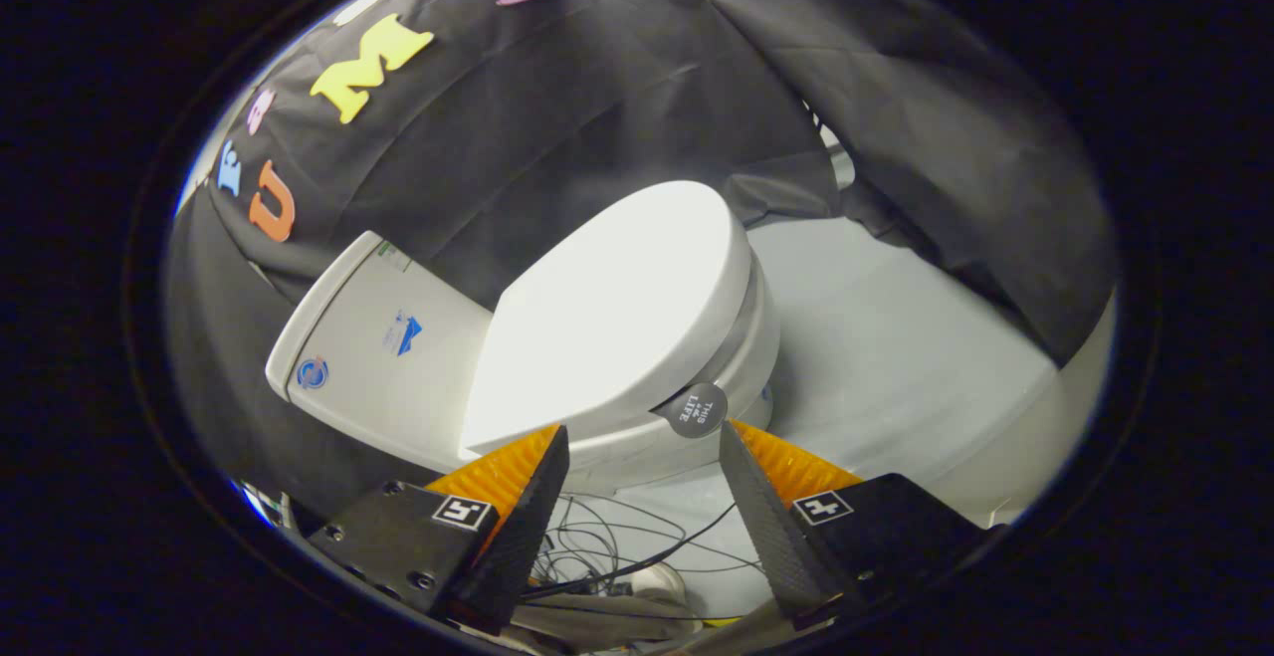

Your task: Open the toilet lid.

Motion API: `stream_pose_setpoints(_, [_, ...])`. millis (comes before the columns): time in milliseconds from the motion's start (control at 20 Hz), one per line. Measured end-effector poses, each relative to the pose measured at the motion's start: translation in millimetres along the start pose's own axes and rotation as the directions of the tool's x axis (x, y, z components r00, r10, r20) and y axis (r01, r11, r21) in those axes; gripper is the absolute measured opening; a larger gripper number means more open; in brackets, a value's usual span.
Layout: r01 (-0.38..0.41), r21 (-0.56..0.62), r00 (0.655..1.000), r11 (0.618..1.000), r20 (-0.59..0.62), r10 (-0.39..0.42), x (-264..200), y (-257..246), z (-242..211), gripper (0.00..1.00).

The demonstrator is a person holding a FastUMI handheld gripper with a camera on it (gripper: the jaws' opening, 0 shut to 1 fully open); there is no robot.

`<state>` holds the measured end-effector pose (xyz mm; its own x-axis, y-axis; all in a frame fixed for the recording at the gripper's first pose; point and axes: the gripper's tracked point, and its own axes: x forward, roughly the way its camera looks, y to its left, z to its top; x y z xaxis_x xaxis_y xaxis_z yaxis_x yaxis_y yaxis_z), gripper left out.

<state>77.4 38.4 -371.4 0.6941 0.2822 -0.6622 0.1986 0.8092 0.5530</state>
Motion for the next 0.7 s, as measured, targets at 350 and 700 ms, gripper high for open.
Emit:
stream_pose_setpoints(350, [0.000, 0.140, 0.999, 0.990, -0.040, 0.005, 35, -18, -5, 0.90])
stream_pose_setpoints(700, [0.008, 0.309, 0.996, 0.951, -0.082, 0.019, 68, -35, -8, 0.66])
